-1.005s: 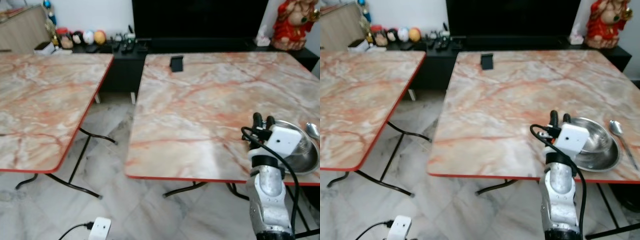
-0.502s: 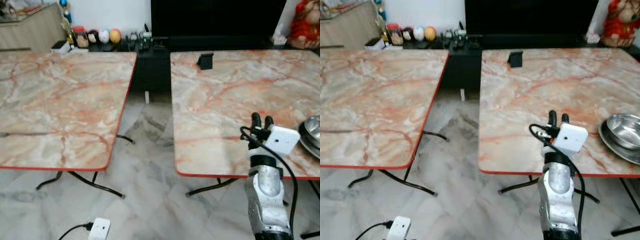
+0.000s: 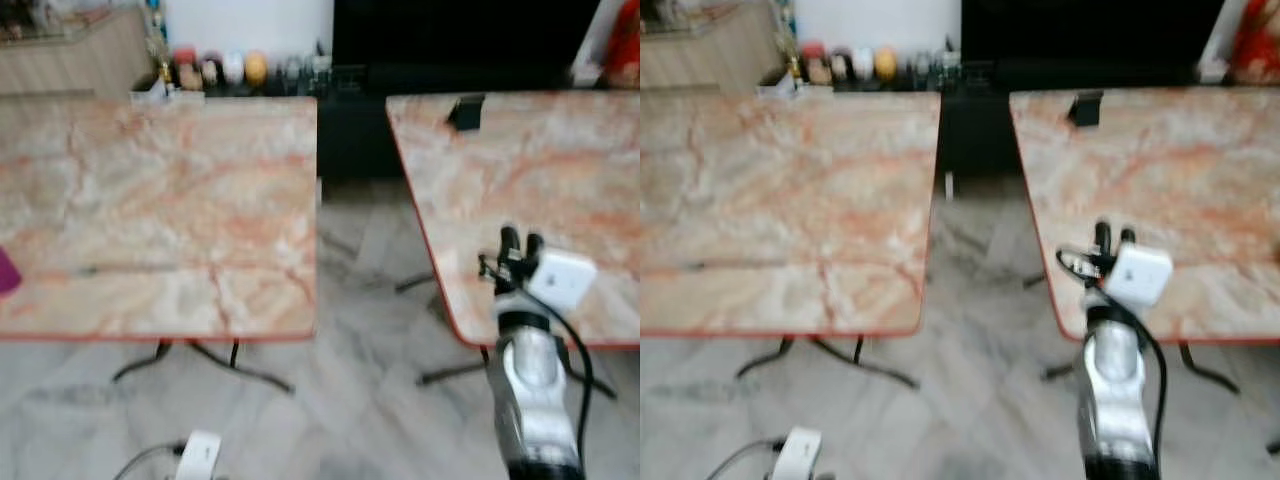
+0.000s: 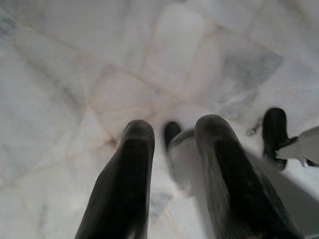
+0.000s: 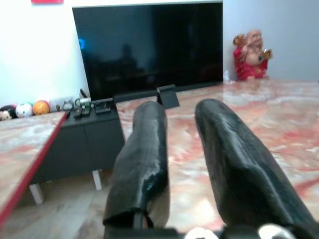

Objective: Setting the table

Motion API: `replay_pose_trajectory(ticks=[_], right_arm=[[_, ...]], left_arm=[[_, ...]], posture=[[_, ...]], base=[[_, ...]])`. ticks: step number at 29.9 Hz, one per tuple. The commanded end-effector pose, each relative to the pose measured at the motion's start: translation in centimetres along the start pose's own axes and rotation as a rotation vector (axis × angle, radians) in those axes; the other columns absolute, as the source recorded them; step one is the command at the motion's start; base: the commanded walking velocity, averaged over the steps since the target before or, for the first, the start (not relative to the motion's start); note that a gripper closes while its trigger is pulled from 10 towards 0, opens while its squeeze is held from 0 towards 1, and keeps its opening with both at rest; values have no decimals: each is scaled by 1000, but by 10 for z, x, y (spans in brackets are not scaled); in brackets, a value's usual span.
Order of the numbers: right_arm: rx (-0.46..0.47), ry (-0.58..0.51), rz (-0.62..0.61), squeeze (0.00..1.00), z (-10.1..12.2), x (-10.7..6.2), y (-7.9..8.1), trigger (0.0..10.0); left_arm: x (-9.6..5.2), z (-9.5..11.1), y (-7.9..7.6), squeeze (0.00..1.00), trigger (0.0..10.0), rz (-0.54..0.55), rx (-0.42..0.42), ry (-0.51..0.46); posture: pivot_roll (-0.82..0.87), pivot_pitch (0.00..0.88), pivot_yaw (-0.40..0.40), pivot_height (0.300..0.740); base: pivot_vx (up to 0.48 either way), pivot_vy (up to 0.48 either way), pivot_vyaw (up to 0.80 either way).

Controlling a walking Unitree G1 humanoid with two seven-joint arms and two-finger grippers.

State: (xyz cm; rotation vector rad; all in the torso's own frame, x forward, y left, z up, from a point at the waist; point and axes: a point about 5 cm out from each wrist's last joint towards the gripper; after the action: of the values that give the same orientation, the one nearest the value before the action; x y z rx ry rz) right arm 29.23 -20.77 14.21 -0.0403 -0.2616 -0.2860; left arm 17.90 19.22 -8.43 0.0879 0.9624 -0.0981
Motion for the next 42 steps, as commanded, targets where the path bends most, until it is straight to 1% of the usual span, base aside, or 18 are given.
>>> replay_pose_trajectory(ticks=[1, 30, 42], right_arm=[[20, -11, 22, 0, 4, 1, 10, 10000], [23, -14, 33, 0, 4, 3, 13, 10000], [34, -15, 30, 0, 5, 6, 12, 10000]], left_arm=[[-2, -8, 5, 0, 10000, 13, 0, 25], [-2, -8, 6, 0, 10000, 14, 2, 24], [-2, -8, 5, 0, 10000, 10, -7, 16]], posture=[[13, 0, -11, 740], [17, 0, -10, 740], [17, 0, -15, 740]], base=[[0, 480, 0], [0, 480, 0], [0, 0, 0]])
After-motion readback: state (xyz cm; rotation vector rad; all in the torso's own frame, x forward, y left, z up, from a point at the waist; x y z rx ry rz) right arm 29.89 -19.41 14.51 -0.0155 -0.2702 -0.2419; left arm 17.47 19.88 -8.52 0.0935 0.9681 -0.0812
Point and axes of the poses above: a point about 5 cm out from each wrist's last joint towards the gripper, its own x axis pointing out of the wrist towards the gripper, its own z axis along the axis of the wrist's last joint, y = z × x, and after that the axes turned 3 degrees about -x, right-handed
